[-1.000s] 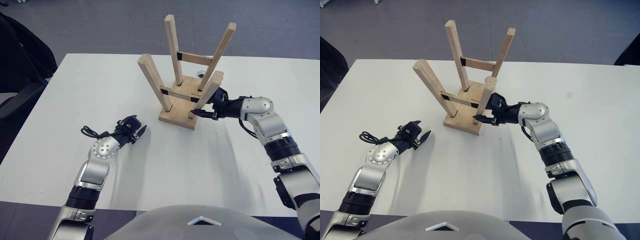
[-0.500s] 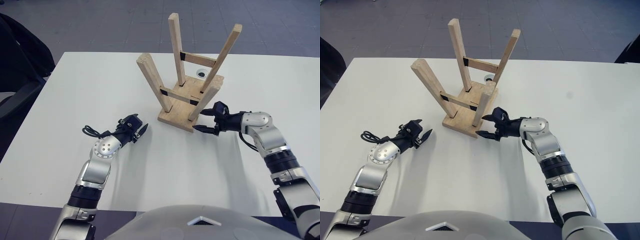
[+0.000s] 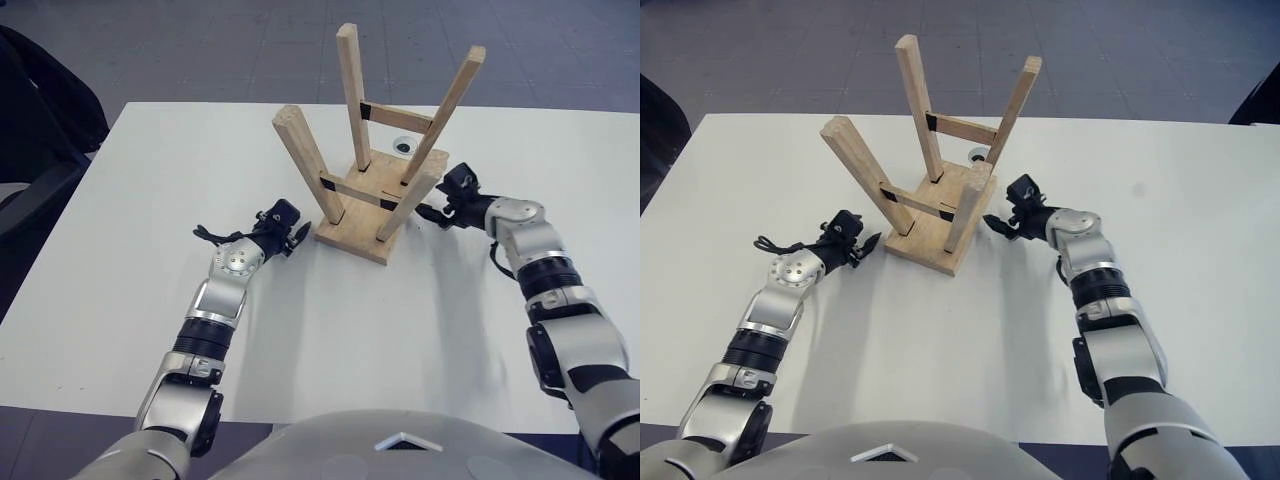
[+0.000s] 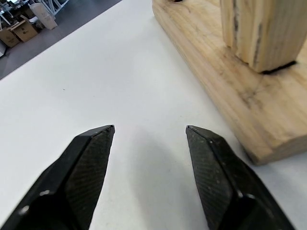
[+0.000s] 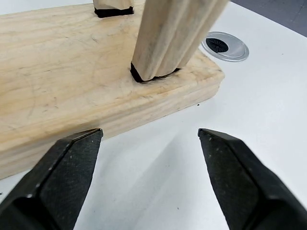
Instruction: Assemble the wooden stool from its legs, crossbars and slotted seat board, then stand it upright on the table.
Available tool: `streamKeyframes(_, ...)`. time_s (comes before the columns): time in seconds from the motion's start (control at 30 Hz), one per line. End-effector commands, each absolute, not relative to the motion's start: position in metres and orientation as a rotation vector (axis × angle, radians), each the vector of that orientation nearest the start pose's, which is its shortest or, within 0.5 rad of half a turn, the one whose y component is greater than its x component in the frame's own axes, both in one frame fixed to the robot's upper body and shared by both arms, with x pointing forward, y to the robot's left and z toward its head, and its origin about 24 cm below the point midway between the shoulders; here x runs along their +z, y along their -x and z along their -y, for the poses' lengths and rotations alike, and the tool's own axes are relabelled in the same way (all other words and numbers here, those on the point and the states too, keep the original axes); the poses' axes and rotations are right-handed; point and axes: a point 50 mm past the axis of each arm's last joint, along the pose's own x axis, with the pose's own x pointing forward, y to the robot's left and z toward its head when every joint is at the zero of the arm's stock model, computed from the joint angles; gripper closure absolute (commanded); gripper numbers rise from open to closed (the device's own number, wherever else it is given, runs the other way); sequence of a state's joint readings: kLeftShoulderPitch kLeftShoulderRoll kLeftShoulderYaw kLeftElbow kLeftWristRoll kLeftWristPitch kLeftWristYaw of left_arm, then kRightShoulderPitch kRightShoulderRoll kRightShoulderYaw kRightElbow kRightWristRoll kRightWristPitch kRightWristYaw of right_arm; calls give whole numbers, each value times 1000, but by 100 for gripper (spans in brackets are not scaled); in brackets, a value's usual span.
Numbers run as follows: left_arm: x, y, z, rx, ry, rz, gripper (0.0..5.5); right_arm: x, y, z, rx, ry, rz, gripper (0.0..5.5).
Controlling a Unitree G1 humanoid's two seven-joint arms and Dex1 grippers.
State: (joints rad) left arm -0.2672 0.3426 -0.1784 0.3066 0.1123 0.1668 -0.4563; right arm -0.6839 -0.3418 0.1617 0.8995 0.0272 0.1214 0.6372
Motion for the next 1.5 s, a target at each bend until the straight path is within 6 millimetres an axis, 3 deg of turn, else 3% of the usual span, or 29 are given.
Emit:
streamKeyframes(0.03,7,-284,-161,-650,-468,-433,270,30,-360,159,590,299,-473,183)
streamKeyframes(0.3,19,-268,-142,-785,-391,-417,270,37,-371,144,561,255,-428,183)
streamKeyframes(0.4,19,-260,-144,-785,-379,-433,270,44,-374,152,522,241,-406,183)
streamKeyframes(0.53,17,-256,-156,-738,-428,-451,270,66,-384,180,360,128,-336,183)
streamKeyframes(0.63,21,-257,-160,-693,-429,-427,270,100,-389,201,326,35,-235,183)
streamKeyframes(0.73,26,-259,-157,-666,-415,-386,270,167,-377,217,342,-128,-66,183)
streamKeyframes(0.87,24,-256,-160,-643,-407,-392,270,231,-333,201,554,-285,53,183)
streamKeyframes(1.03,22,-253,-164,-621,-400,-407,270,267,-288,172,861,-312,95,183)
streamKeyframes(1.2,24,-255,-164,-613,-403,-403,270,271,-268,159,962,-284,59,183)
streamKeyframes(1.5,22,-251,-160,-619,-397,-405,270,263,-287,156,853,-278,61,183)
